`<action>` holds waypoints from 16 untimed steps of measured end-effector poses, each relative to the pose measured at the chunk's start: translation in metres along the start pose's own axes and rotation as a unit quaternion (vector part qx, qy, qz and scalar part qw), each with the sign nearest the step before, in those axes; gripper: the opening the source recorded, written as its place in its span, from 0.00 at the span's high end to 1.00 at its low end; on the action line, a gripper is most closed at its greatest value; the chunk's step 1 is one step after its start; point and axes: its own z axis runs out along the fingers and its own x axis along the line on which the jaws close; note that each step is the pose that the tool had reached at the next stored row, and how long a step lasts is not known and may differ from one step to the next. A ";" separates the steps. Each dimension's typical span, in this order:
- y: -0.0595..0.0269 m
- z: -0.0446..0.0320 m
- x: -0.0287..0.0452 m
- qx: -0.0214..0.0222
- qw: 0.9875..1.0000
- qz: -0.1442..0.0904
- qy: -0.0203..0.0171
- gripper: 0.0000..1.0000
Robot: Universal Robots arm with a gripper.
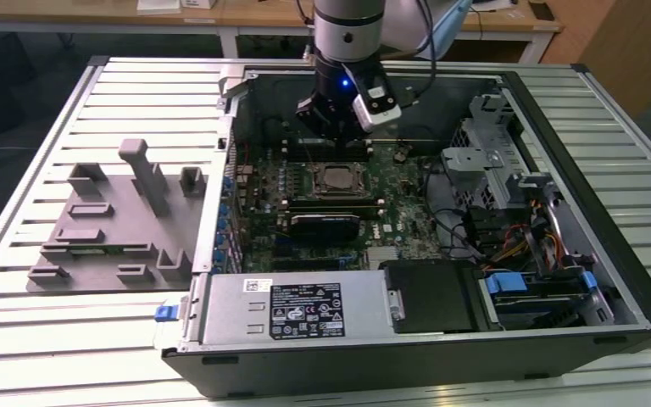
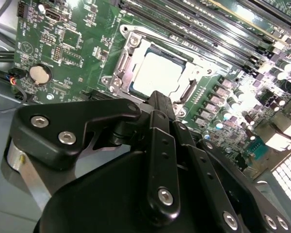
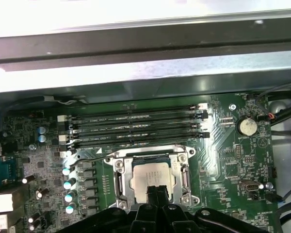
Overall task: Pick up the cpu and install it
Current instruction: 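Install the first cpu locking lever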
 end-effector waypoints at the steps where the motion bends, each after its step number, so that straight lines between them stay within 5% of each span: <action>1: -0.0001 0.0000 0.0013 0.000 1.000 0.000 0.000 0.89; 16: -0.0023 -0.0007 0.0198 0.000 1.000 0.000 0.000 0.89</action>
